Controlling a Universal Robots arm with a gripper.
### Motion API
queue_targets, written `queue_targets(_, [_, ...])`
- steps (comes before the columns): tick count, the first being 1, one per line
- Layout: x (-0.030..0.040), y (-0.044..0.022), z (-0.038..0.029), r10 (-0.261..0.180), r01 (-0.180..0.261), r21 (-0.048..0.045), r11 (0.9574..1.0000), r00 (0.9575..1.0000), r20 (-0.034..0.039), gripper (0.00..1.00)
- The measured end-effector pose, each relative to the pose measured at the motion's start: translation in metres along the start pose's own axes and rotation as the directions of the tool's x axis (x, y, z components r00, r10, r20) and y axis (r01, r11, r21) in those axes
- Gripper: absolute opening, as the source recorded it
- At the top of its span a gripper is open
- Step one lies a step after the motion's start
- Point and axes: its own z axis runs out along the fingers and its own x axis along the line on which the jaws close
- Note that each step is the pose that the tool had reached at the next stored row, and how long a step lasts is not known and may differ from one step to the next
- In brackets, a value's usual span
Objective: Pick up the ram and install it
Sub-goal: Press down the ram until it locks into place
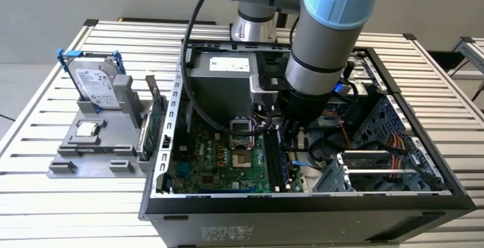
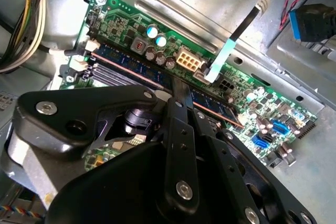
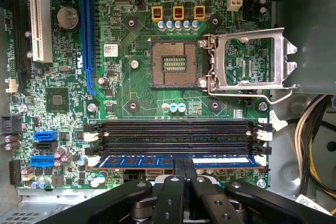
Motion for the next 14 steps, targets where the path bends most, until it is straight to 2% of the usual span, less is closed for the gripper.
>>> queue_targets(5, [-0.0002,0.0000,0.0003,0.000,0.000,0.0000,1.0000,1.0000,0.0008,0.00])
queue_targets(8, [-0.0007,-0.0001,-0.0047,0.000,0.000,0.0002,1.0000,1.0000,0.0049,0.00])
queue_targets(10, [0.0002,0.0000,-0.0129,0.000,0.000,-0.0008,1.0000,1.0000,0.0011,0.00])
queue_targets(14, [0.0007,0.0000,-0.0299,0.000,0.000,-0.0014,1.0000,1.0000,0.0013,0.00])
